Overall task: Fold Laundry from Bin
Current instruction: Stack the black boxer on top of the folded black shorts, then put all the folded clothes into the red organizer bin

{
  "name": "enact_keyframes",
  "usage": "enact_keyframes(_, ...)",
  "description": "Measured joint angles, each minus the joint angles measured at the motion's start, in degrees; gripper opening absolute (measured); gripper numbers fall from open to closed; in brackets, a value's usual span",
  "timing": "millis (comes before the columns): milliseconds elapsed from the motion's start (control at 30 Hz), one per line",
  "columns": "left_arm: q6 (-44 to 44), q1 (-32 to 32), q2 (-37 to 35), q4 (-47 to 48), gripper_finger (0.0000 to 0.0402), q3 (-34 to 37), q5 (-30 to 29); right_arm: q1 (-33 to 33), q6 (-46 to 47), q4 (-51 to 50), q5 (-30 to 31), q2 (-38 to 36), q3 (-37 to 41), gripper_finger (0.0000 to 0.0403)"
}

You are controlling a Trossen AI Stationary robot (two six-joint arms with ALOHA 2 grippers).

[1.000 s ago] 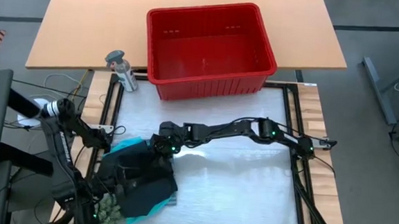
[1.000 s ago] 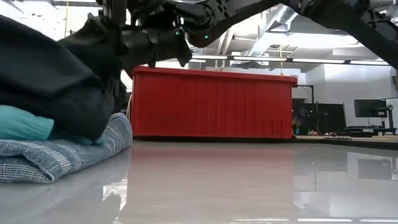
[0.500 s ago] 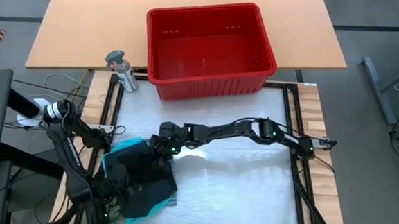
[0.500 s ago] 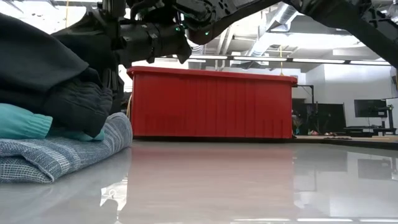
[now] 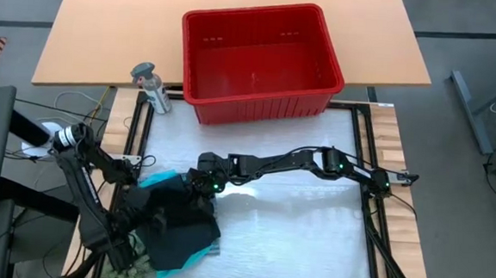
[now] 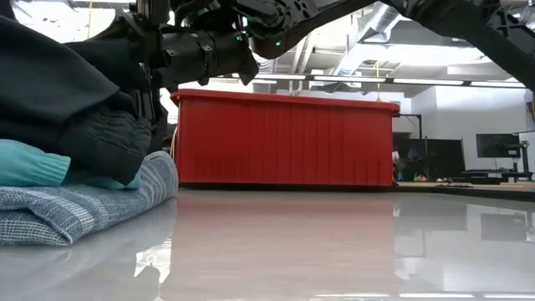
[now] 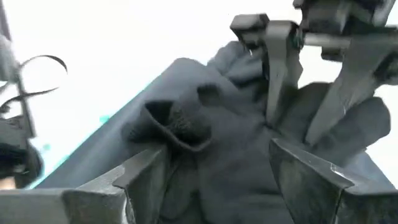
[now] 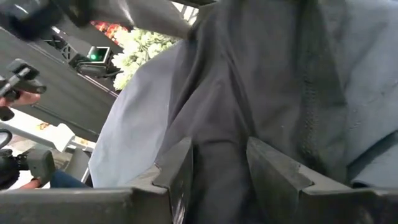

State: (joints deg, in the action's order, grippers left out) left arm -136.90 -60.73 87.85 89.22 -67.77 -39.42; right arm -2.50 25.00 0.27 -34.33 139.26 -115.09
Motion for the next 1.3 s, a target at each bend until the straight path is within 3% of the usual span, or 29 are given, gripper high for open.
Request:
enact_keyframes(133,2.8,0.86,-1.39,0.75,0.0261,-1.5,-3.73,-0.02,-0.2,-0.58,0.03,0.0,0.0,0.0177)
enact_keyframes(500,-1.87,5.47,-2.6,0.88,0.0261,-1.72,-5.21,0.22,-1.87,-2.91,1.32,-0.08,-0.02,0.0177)
enact_keyframes(667,2.08,7.02,-4.98,0.79,0.0261,-6.01,-11.22,0.79,-1.36,-3.6,1.27,-1.48,-0.02,0.0177)
enact_keyframes(833,8.32,7.19,-5.35,-3.51,0.0261,-7.22,-10.95,0.83,-1.03,-3.02,1.22,-1.77,-0.02,0.0177)
enact_keyframes(933,10.33,7.0,-5.29,-6.9,0.0261,-5.79,-7.62,1.17,-0.66,-3.05,-1.24,-1.84,-0.02,0.0177)
enact_keyframes(1167,1.78,4.22,-5.27,-6.75,0.0261,-1.84,-8.12,3.81,-0.29,-6.03,-1.64,-5.56,0.03,0.0177)
enact_keyframes(1300,0.6,3.63,-5.27,-9.71,0.0261,0.92,-6.85,5.34,0.01,-16.78,-0.04,-10.22,-0.07,0.0177)
